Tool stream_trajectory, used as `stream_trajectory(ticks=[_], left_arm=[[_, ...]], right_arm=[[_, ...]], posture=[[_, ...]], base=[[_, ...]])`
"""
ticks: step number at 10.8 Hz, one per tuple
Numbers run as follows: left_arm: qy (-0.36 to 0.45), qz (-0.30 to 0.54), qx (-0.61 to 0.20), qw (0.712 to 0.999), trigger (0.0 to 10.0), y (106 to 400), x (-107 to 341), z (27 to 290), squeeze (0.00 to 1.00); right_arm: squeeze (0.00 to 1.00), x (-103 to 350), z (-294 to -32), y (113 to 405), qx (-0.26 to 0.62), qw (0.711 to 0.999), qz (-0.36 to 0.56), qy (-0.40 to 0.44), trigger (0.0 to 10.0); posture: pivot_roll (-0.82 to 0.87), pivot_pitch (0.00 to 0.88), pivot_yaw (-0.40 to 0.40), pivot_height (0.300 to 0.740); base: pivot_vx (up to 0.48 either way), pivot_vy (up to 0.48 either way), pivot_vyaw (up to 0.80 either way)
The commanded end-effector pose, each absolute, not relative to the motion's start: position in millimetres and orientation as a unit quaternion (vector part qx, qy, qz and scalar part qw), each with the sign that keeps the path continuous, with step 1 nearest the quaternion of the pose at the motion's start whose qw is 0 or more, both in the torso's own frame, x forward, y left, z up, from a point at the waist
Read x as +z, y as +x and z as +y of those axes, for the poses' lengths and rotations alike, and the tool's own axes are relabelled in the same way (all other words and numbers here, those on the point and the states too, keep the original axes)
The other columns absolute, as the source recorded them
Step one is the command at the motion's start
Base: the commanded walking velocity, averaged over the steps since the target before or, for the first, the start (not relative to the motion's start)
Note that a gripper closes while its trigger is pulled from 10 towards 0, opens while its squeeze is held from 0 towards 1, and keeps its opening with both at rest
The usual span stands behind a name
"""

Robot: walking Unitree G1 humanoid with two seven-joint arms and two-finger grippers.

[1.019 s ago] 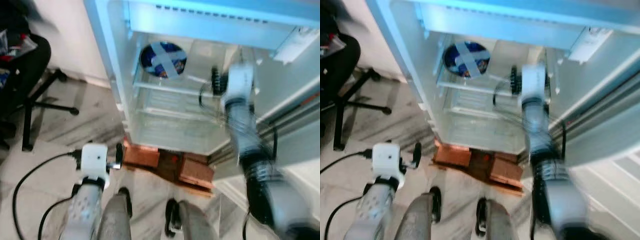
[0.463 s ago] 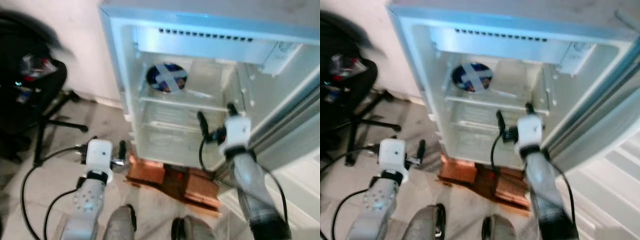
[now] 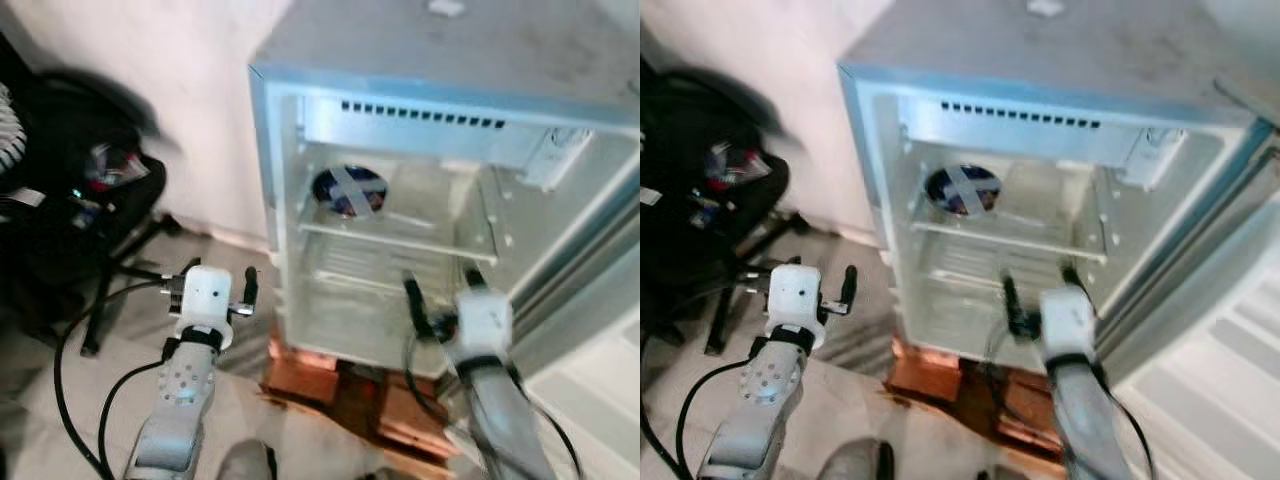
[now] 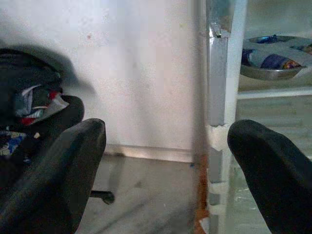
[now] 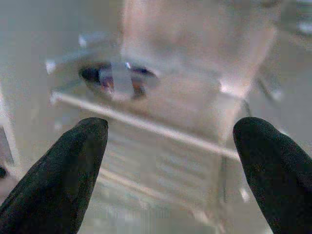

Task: Restocking fridge

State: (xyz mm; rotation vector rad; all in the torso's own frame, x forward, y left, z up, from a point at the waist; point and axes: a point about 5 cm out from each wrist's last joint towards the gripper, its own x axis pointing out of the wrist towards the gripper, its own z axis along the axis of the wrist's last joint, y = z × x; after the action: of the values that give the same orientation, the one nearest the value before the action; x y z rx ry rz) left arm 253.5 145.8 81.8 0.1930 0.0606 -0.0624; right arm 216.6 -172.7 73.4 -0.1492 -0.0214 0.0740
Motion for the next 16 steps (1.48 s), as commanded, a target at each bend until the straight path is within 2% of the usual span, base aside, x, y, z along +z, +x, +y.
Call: stream_trajectory(ticks=[1, 4, 8, 16], left_arm=[[0.099, 0.034, -0.04, 0.994, 10.0, 254, 78, 144, 0.0], [0.094, 0.035, -0.049, 0.994, 10.0, 253, 76, 137, 0.0], [0.096, 0.032, -0.047, 0.994, 10.0, 253, 77, 141, 0.0], [0.097, 0.032, -0.054, 0.993, 10.0, 254, 78, 137, 0.0]], right_arm=[[0.32, 77, -181, 214, 0.026, 0.997, -0.013, -0.074, 10.0], [0.32, 76, -183, 226, 0.019, 0.997, -0.01, -0.079, 10.0], [0.31, 81, -178, 239, 0.025, 0.996, -0.018, -0.078, 10.0], [0.31, 80, -180, 245, 0.012, 0.996, -0.016, -0.083, 10.0]], posture=[[0.14, 0.022, -0.002, 0.74], [0.14, 0.031, -0.002, 0.74], [0.15, 0.04, -0.01, 0.74], [0.14, 0.053, -0.007, 0.74]], base=[[0.0, 0.0, 0.0], [-0.176, 0.0, 0.0], [-0.331, 0.0, 0.0], [-0.341, 0.0, 0.0]])
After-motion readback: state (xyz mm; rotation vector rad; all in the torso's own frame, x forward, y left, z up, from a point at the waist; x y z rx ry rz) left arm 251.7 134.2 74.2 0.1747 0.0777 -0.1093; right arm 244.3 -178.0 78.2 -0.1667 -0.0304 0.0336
